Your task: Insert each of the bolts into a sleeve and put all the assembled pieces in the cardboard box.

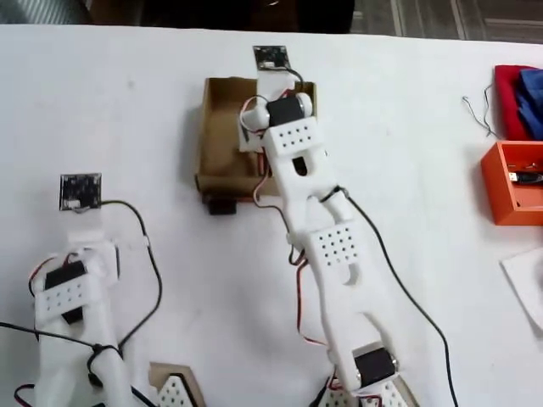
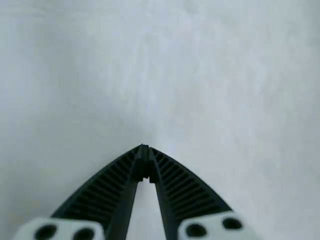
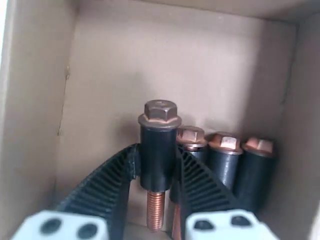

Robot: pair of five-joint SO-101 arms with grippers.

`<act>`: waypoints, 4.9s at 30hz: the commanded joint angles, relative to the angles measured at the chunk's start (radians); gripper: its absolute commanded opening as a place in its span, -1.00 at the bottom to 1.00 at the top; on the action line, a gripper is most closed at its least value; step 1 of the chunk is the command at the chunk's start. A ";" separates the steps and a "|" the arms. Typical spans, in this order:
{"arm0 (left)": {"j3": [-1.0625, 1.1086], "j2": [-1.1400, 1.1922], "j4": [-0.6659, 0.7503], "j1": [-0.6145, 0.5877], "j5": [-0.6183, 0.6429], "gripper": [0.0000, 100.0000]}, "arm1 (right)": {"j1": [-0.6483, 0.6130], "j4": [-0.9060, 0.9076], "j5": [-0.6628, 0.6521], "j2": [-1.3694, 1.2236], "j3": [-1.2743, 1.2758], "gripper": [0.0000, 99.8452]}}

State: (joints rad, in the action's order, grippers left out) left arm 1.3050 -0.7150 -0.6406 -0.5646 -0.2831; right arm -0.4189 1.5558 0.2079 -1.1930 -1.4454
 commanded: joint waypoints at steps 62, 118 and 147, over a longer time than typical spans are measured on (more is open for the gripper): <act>-0.005 -0.011 0.017 -0.005 0.006 -0.95 | -0.025 0.070 0.057 0.153 -0.063 -0.75; -0.010 -0.017 0.018 -0.031 0.014 -0.95 | -0.255 -0.168 -1.013 0.868 1.264 -0.56; 0.047 -0.009 0.242 -0.236 0.390 -0.95 | -0.300 -0.364 -1.016 0.719 1.266 -0.56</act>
State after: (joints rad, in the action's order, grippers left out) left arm 1.3541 -0.7150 -0.4166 -0.7933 0.0974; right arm -0.7549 1.2045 -0.8017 -0.4733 -0.1749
